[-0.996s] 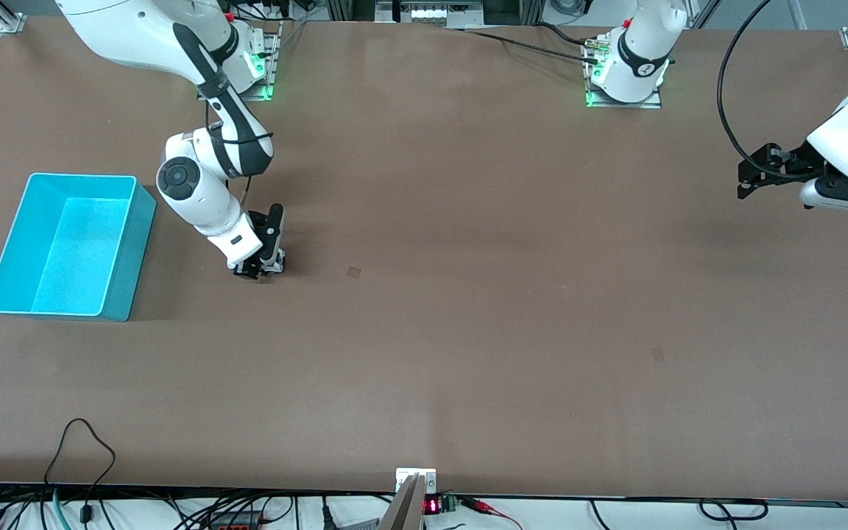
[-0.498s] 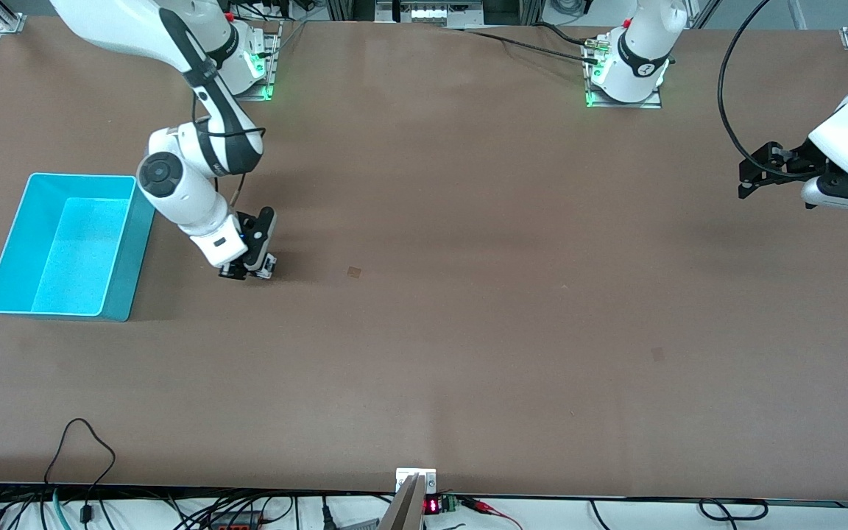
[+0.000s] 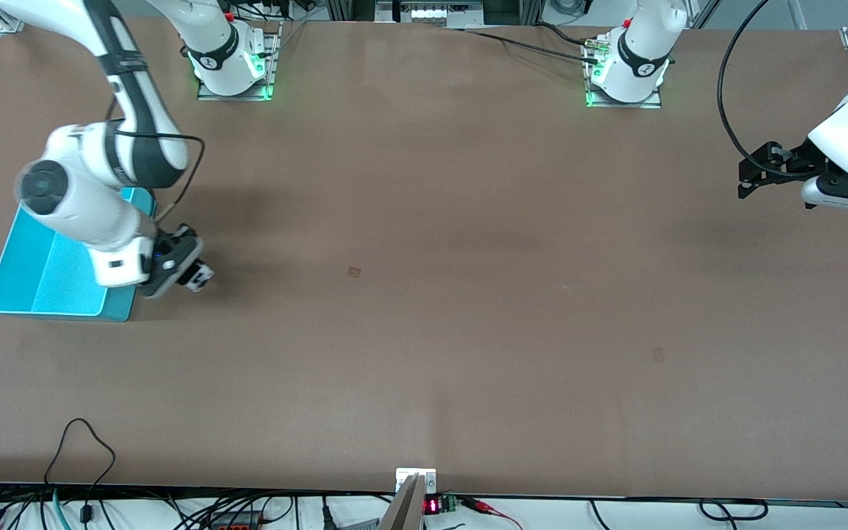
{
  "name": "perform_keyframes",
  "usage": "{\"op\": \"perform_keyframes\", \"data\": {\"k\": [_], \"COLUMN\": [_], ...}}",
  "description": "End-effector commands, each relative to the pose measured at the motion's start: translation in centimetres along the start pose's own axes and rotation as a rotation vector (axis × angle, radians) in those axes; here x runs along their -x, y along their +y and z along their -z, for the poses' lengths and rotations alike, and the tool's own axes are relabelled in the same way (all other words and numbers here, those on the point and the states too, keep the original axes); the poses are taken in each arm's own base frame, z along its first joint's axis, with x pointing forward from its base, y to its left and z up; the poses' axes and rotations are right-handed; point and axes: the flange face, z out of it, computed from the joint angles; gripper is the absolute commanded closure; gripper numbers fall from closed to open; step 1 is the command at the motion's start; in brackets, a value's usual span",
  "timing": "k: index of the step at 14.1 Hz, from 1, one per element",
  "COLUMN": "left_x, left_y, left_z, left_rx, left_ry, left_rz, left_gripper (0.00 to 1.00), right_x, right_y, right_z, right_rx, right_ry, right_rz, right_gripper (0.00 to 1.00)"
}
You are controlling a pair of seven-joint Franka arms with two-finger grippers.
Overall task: Wind and store white jeep toy
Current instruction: 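Carry the jeep with the right gripper over the cyan bin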
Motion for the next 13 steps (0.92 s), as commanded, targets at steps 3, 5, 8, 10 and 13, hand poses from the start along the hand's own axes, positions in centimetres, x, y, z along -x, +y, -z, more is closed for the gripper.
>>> {"op": "perform_keyframes", "data": {"k": [3,5,8,10,13], "left_x": [0.2,0.2,0.2,0.2,0.2], "left_y": [0.2,0.2,0.2,0.1,0.1], "left_z": [0.8,0.8,0.8,0.7,0.8], "left_rx": [0.013,0.013,0.013,0.013,0.013], "left_ry": [0.009,0.009,0.009,0.007,0.009], "left_rz": [-0.007,-0.008,-0.007,-0.005,-0.005], "left_gripper": [0.00,0.00,0.00,0.00,0.00], "right_x": [4.6,6.4,9.6,11.5,14.5], "right_y": [3.0,4.2,6.1,7.2,8.6], "right_z": [1.8,2.0,2.7,2.4,1.3], "right_rx": [-0.014,0.020,0.068,0.082,0.082], "right_ry": [-0.053,-0.084,-0.129,-0.152,-0.186], "right_rz": [-0.288,-0.360,-0.532,-0.603,-0.665], "right_gripper": [1.00,1.00,1.00,1.00,1.00]}}
